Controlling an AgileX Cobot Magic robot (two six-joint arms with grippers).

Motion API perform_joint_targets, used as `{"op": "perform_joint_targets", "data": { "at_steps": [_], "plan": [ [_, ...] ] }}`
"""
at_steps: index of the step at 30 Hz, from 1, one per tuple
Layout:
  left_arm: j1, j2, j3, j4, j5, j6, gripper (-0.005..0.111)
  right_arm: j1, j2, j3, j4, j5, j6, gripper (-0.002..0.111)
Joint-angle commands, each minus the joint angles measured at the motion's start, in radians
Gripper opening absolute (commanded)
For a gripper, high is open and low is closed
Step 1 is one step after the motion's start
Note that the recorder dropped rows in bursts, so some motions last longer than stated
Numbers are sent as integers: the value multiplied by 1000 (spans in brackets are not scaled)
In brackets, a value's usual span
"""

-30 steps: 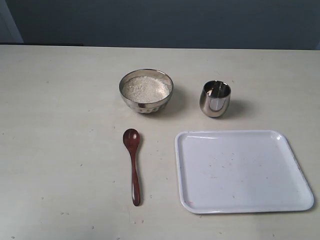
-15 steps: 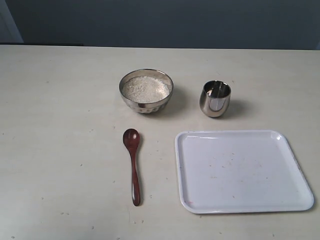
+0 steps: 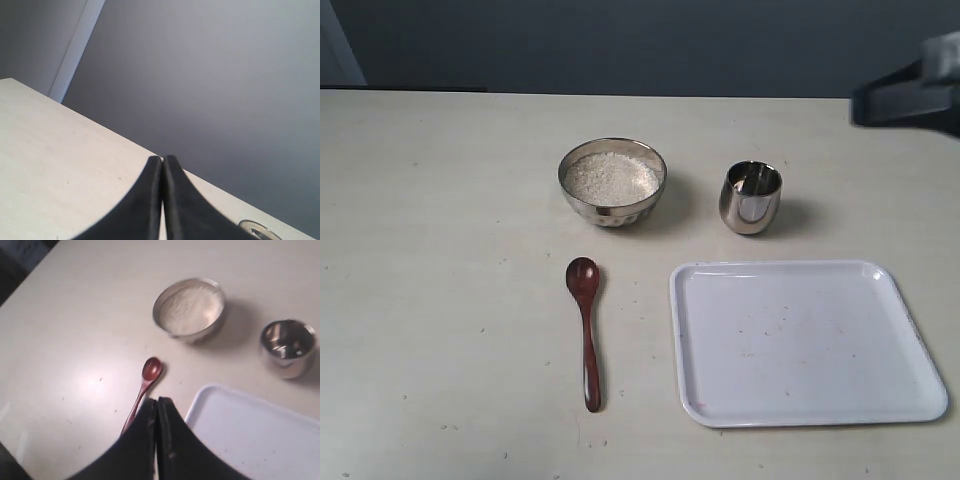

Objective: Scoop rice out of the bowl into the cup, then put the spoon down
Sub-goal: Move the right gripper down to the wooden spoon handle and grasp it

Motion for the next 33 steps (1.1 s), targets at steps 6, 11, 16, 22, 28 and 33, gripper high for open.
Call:
{"op": "perform_joint_targets", "data": {
  "at_steps": [6,11,16,22,28,33],
  "plan": [
    [3,-3,-3,4,-13,1,0,565,297,-8,-394,-280,387,-1],
    [3,-3,-3,4,-13,1,0,815,595,-119,-865,-255,808,-1],
    [3,-3,-3,4,-13,1,0,875,741,-247,-951,-253,788,-1],
    [3,-3,-3,4,-13,1,0,855,814,-264,-983,-366,973,-1],
    [3,-3,-3,4,-13,1,0,855,879,-264,-845,-345,973,37],
    [3,-3,-3,4,-13,1,0,855,880,-264,-793,-347,973,46]
  ]
}}
